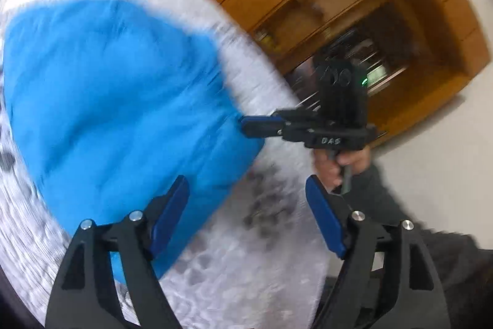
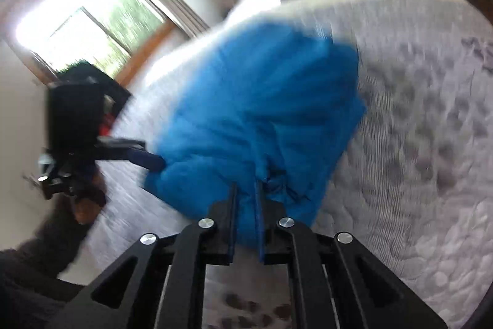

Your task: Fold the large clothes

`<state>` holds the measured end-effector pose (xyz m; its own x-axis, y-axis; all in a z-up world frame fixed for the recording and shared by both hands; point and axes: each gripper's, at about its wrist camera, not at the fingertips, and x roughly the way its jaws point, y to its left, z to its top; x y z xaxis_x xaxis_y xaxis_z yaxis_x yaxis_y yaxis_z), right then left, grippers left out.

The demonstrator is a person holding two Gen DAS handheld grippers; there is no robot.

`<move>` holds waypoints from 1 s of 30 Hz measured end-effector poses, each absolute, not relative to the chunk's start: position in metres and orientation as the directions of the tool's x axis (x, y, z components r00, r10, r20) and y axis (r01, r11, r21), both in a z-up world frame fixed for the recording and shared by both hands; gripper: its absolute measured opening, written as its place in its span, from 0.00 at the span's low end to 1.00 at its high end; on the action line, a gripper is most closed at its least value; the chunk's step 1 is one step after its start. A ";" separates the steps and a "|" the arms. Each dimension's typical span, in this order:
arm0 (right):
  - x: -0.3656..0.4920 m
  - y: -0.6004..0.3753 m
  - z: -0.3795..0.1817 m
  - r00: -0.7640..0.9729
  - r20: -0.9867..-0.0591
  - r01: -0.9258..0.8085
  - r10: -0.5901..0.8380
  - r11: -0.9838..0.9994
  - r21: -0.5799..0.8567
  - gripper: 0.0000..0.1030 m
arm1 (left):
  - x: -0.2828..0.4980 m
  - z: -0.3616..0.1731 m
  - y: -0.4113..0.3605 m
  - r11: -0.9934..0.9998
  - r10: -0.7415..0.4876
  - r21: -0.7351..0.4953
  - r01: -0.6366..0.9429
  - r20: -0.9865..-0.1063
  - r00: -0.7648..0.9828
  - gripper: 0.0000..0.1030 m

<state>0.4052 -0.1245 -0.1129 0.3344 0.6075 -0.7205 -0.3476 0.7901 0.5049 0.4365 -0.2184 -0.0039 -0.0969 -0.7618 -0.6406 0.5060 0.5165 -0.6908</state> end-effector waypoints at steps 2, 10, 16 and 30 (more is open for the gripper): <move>0.411 -0.122 -0.109 0.317 -0.729 -0.350 0.606 0.790 0.504 0.08 | 0.437 -0.010 -0.216 0.523 -0.771 -0.699 0.489 -0.632 -0.079 0.71; 0.510 -0.140 -0.075 0.335 -0.564 -0.286 0.755 0.652 0.703 0.12 | 0.426 -0.010 -0.211 0.516 -0.783 -0.699 0.494 -0.619 -0.057 0.75; 0.539 -0.164 -0.122 0.308 -0.600 -0.197 0.738 0.667 0.719 0.03 | 0.418 0.020 -0.182 0.501 -0.834 -0.739 0.452 -0.552 0.021 0.91; 0.585 -0.198 -0.172 0.115 -0.490 -0.083 0.864 0.500 0.862 0.97 | 0.406 -0.059 -0.061 0.448 -0.888 -0.894 0.015 -0.443 0.119 0.97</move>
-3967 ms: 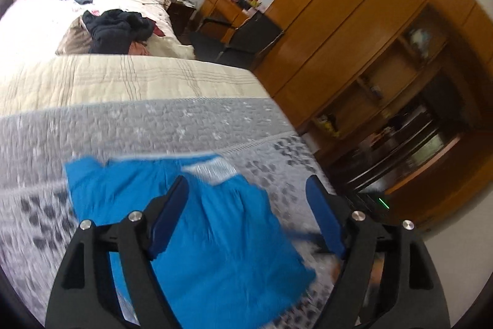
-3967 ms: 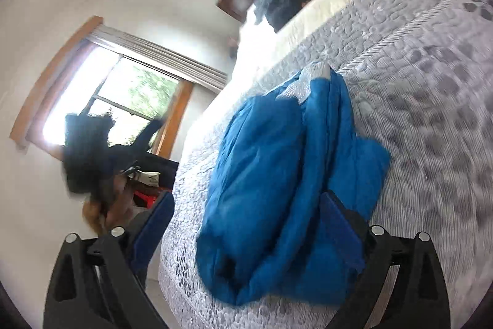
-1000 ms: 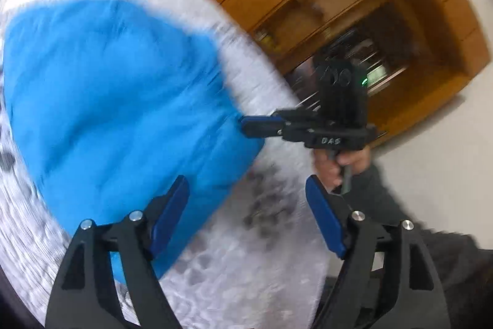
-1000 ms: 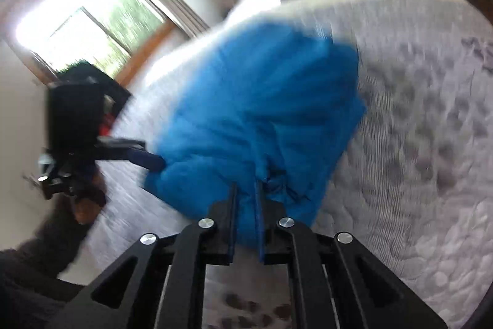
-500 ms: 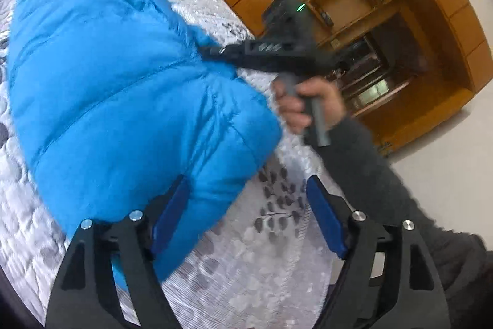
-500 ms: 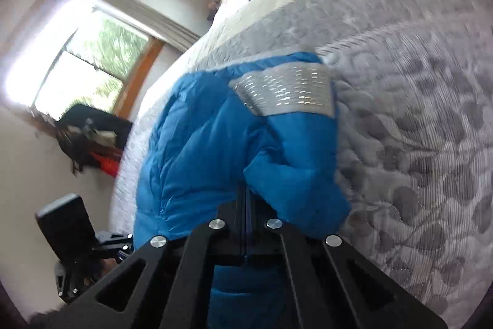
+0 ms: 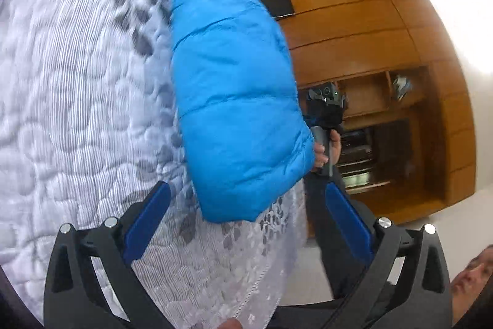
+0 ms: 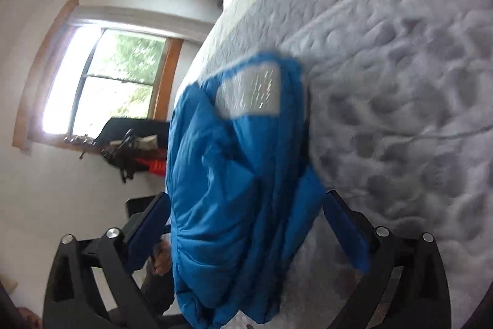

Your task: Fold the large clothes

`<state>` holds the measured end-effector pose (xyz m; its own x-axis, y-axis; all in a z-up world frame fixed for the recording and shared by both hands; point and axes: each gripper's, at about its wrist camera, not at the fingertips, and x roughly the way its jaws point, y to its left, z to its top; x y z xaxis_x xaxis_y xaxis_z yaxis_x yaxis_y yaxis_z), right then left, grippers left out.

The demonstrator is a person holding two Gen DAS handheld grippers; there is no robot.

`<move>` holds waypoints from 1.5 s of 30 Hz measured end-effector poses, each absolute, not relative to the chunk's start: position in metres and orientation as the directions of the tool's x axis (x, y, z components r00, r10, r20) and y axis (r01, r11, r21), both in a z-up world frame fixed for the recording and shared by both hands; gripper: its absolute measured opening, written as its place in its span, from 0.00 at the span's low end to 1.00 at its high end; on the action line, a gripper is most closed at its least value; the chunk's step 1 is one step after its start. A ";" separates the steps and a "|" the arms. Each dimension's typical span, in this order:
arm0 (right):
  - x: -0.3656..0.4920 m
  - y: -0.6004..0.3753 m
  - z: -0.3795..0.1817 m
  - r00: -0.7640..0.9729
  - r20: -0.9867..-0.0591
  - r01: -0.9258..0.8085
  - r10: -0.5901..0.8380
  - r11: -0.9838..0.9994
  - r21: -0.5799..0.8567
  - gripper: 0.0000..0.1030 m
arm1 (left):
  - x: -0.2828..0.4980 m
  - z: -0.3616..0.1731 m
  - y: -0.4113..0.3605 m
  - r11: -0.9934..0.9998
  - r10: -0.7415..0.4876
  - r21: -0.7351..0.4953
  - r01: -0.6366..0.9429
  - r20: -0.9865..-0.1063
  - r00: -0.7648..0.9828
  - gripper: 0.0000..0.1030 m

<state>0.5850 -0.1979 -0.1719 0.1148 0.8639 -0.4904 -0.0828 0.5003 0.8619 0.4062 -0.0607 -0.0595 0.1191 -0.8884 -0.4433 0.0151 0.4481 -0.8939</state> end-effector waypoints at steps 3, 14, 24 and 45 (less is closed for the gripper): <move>0.586 -0.176 -0.180 0.080 -0.489 -0.094 0.869 0.495 0.864 0.97 | 0.412 -0.072 -0.069 0.411 -0.908 -0.912 0.000 -0.409 0.085 0.97; 0.594 -0.171 -0.173 0.089 -0.484 -0.102 0.871 0.491 0.865 0.96 | 0.417 -0.075 -0.105 0.363 -0.930 -0.932 0.016 -0.361 0.073 0.97; 0.600 -0.158 -0.184 0.024 -0.418 -0.126 0.908 0.417 0.900 0.97 | 0.416 -0.078 -0.116 0.394 -0.919 -0.919 0.018 -0.394 0.029 0.97; 0.578 -0.144 -0.176 0.097 -0.346 -0.177 0.933 0.359 0.917 0.38 | 0.412 -0.071 -0.158 0.549 -0.836 -0.834 -0.053 -0.549 -0.018 0.70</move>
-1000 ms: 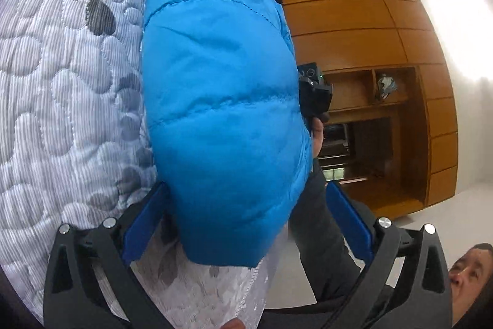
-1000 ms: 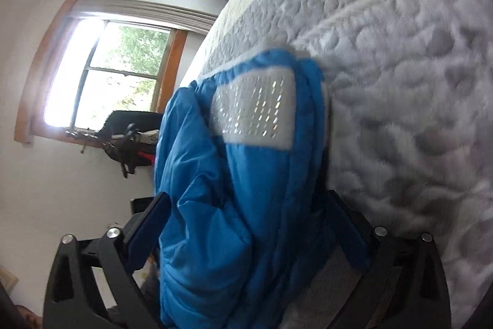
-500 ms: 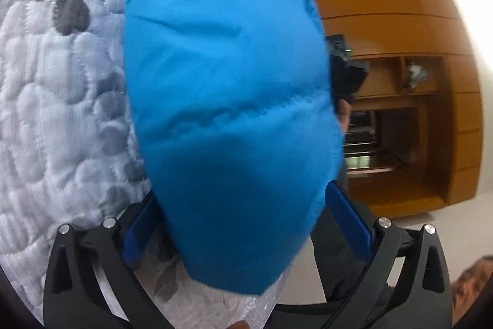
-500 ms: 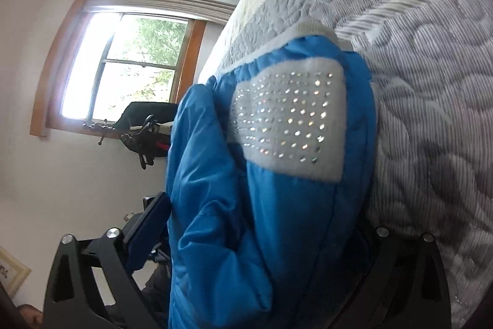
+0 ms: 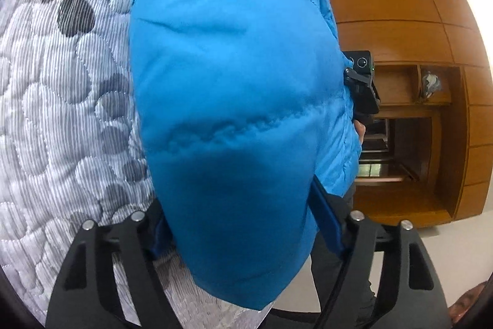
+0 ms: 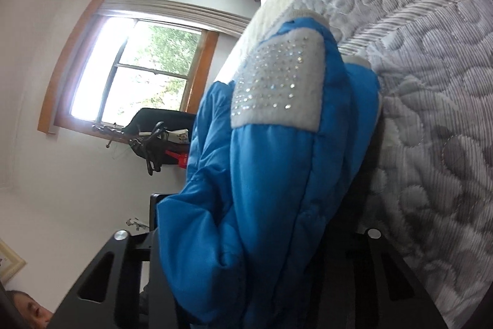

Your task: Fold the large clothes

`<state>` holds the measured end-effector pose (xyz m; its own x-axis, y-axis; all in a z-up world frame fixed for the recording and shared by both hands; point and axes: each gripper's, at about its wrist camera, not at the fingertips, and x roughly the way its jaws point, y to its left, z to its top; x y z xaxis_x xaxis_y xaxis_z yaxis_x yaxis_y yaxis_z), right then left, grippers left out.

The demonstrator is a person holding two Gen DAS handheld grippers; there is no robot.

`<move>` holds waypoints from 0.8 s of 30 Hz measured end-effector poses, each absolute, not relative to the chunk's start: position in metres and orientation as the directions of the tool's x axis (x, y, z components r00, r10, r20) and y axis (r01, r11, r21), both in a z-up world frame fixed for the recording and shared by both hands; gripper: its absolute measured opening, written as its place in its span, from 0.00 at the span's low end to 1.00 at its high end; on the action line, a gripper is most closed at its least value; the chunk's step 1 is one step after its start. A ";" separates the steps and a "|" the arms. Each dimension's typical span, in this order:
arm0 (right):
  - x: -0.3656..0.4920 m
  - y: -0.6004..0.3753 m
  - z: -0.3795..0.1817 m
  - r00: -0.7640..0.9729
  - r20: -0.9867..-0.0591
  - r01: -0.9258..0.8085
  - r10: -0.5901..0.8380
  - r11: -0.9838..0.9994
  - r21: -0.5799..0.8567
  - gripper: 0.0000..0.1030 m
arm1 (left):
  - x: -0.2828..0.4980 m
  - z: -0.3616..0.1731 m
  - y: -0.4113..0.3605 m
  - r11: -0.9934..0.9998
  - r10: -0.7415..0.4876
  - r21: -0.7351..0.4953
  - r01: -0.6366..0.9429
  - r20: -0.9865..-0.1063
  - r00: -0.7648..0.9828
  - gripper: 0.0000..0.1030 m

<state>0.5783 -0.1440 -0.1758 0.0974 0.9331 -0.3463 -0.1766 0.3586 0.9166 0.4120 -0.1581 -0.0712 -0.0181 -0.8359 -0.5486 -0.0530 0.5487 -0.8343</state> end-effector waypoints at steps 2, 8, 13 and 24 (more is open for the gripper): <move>0.572 -0.140 -0.169 0.109 -0.340 -0.182 0.934 0.355 0.917 0.37 | 0.408 -0.065 -0.152 0.543 -0.840 -0.839 -0.037 -0.543 -0.017 0.69; 0.550 -0.106 -0.142 0.110 -0.348 -0.205 0.931 0.364 0.909 0.36 | 0.378 -0.036 -0.122 0.547 -0.837 -0.837 -0.003 -0.546 -0.009 0.68; 0.516 -0.043 -0.124 0.069 -0.359 -0.250 0.931 0.365 0.897 0.36 | 0.350 -0.018 -0.081 0.571 -0.821 -0.821 0.004 -0.571 0.006 0.68; 0.456 0.073 -0.161 -0.064 -0.388 -0.249 0.920 0.362 0.899 0.36 | 0.282 -0.057 -0.013 0.535 -0.842 -0.842 -0.069 -0.538 0.044 0.72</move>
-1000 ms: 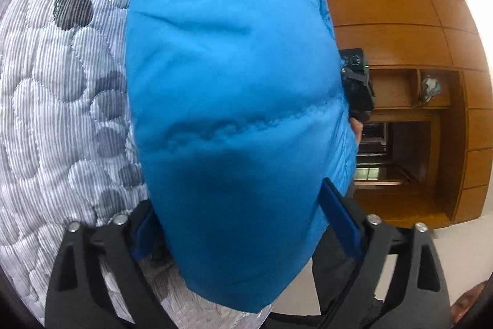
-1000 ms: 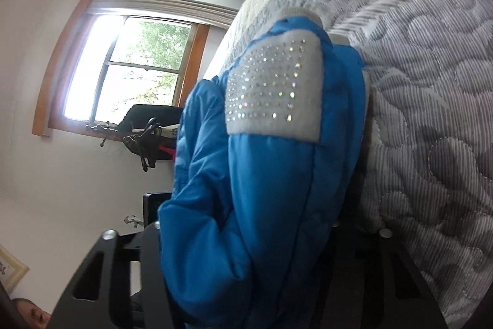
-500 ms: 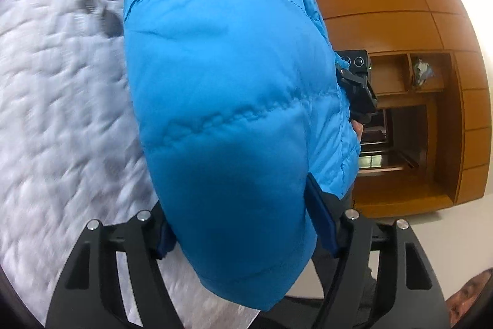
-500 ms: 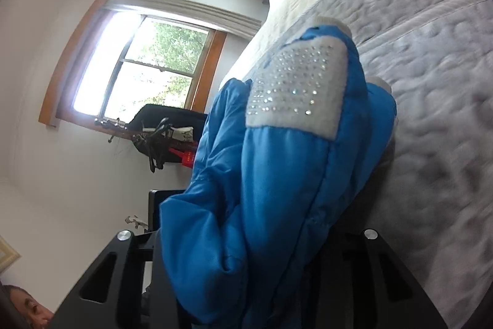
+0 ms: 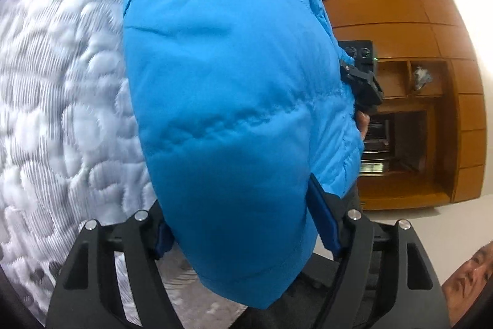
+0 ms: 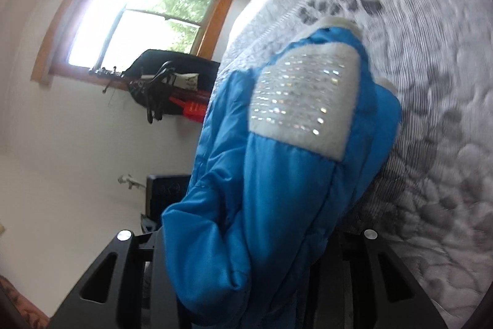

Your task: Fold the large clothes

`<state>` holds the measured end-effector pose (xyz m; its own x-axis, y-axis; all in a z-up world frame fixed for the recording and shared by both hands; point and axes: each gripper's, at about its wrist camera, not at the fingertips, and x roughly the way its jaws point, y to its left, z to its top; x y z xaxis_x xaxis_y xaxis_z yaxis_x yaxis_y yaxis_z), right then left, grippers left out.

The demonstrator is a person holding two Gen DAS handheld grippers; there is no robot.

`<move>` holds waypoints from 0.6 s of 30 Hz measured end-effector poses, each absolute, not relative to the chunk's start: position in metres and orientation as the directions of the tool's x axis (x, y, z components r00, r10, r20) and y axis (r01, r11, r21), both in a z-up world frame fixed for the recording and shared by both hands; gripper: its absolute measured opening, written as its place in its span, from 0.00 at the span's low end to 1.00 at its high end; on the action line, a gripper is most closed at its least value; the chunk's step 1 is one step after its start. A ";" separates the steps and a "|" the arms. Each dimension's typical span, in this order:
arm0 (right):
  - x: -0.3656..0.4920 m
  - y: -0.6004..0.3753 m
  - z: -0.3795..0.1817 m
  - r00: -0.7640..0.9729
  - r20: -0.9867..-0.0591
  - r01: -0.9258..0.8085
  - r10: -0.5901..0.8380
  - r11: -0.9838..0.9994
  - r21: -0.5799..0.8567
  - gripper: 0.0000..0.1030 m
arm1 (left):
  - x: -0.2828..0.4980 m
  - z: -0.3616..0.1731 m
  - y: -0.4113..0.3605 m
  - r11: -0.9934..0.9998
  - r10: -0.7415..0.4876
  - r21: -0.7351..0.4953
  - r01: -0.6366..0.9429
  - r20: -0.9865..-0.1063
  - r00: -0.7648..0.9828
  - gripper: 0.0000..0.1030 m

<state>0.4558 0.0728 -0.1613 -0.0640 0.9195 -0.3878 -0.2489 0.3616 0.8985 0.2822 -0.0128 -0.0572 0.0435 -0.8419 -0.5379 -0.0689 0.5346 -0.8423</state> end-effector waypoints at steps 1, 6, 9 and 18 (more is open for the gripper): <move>0.456 0.072 -0.165 -0.059 -0.385 -0.247 0.921 0.360 0.899 0.37 | 0.282 -0.061 -0.012 0.519 -0.851 -0.852 -0.064 -0.522 0.052 0.74; 0.444 0.059 -0.164 -0.010 -0.442 -0.247 0.897 0.427 0.870 0.64 | 0.280 -0.057 -0.013 0.511 -0.858 -0.860 -0.021 -0.511 0.058 0.83; 0.436 0.033 -0.149 0.061 -0.480 -0.238 0.875 0.479 0.845 0.74 | 0.271 -0.047 0.015 0.549 -0.830 -0.835 -0.031 -0.550 0.093 0.88; 0.399 0.019 -0.091 0.259 -0.586 -0.309 0.767 0.641 0.702 0.71 | 0.234 0.050 0.030 0.495 -0.854 -0.849 0.187 -0.435 0.287 0.89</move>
<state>0.3991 0.0188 -0.0907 0.2594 0.7673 -0.5865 -0.3093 0.6413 0.7022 0.2342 0.0298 0.0497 0.2867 -0.8537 -0.4347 0.1872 0.4949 -0.8485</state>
